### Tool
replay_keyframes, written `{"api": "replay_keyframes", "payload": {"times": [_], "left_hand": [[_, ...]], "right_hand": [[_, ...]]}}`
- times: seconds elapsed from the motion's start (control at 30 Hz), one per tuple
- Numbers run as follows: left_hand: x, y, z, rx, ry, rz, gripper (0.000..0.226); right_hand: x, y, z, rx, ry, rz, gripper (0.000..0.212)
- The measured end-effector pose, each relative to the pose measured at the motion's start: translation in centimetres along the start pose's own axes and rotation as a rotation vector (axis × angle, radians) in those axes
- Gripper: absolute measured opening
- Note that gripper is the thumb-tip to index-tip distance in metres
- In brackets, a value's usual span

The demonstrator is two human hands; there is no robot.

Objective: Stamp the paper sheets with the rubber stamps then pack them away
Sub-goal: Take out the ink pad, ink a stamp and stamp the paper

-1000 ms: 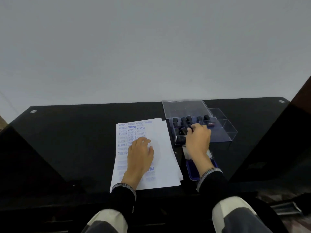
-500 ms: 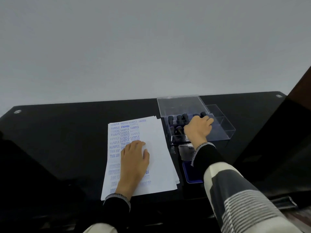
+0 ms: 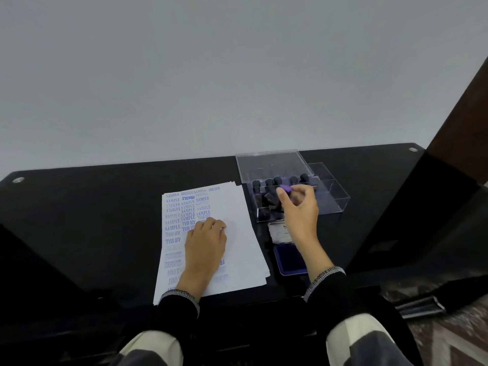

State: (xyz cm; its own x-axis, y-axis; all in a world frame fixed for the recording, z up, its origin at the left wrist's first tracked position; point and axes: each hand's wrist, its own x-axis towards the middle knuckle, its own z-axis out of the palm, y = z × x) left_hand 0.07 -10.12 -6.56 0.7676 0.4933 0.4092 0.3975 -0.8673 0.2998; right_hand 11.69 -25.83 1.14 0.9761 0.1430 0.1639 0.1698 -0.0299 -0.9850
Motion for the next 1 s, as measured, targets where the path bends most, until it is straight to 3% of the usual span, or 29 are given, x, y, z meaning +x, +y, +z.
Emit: {"api": "replay_keyframes", "payload": {"times": [0.07, 0.13, 0.2, 0.27, 0.33, 0.43, 0.8, 1.0], "left_hand": [[0.0, 0.6, 0.2, 0.105, -0.040, -0.011, 0.021], [-0.2, 1.4, 0.3, 0.062, -0.024, 0.007, 0.019], [-0.5, 2.3, -0.1, -0.167, -0.067, 0.122, 0.016], [-0.9, 3.7, -0.9, -0.393, -0.273, 0.194, 0.024], [-1.0, 5.1, -1.4, -0.421, -0.430, 0.243, 0.053], [-0.9, 6.2, -1.2, -0.321, -0.533, 0.325, 0.091], [-0.8, 6.9, 0.1, -0.286, -0.471, 0.291, 0.093], [-0.2, 8.3, 0.4, -0.294, -0.459, 0.240, 0.091]], "right_hand": [[-0.4, 0.5, -1.4, 0.085, -0.017, 0.093, 0.028], [-0.7, 1.3, -2.9, 0.116, 0.020, 0.154, 0.032], [-0.9, 2.3, -4.3, 0.113, 0.076, 0.174, 0.030], [-1.0, 3.3, -5.4, 0.115, 0.121, 0.181, 0.026], [-1.2, 4.2, -5.9, 0.122, 0.171, 0.222, 0.027], [-1.0, 5.2, -6.1, 0.138, 0.210, 0.284, 0.029], [0.5, 5.4, -5.4, 0.132, 0.158, 0.290, 0.033], [1.1, 5.0, -5.6, 0.010, 0.107, 0.245, 0.027]]}}
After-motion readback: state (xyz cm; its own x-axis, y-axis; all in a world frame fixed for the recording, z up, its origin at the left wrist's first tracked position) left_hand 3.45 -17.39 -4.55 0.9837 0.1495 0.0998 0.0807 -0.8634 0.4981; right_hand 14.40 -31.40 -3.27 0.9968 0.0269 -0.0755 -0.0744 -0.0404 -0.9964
